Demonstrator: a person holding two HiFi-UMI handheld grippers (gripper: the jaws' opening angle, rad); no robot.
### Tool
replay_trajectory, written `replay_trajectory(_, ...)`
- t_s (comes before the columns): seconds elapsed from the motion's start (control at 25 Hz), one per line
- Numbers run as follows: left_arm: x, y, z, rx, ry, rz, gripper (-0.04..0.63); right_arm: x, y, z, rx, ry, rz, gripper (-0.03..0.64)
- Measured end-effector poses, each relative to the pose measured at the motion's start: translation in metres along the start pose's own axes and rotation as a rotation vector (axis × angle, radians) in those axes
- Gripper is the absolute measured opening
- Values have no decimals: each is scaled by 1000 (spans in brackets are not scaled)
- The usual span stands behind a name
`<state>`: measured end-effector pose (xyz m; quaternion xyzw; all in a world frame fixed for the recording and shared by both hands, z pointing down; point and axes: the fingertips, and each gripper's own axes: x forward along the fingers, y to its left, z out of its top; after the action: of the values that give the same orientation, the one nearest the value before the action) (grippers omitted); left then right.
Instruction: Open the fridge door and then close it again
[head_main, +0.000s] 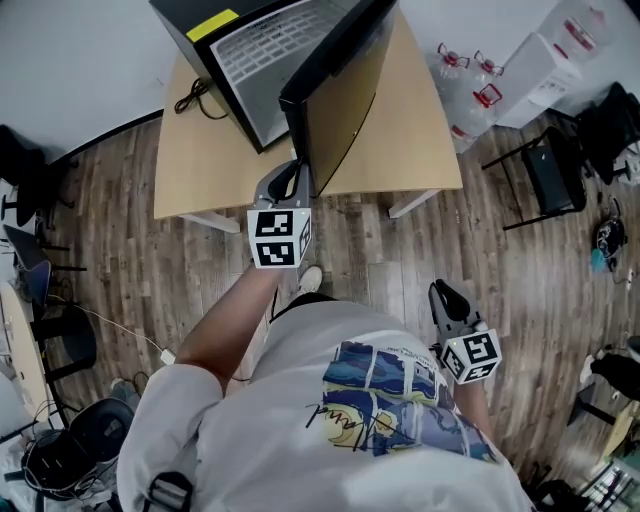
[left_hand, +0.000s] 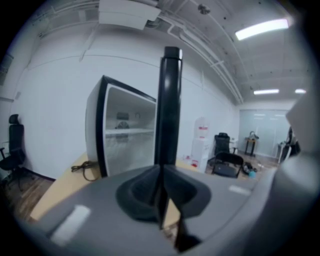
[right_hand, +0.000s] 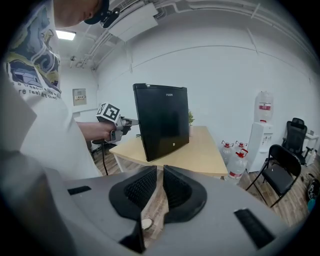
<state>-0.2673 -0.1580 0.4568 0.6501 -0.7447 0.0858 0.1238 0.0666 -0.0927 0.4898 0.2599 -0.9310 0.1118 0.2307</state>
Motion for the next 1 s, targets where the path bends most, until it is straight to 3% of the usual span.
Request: replay_trajectory(1.0, 40, 141, 21, 19, -25, 105, 5, 71, 26, 38, 0, 2, -29, 40)
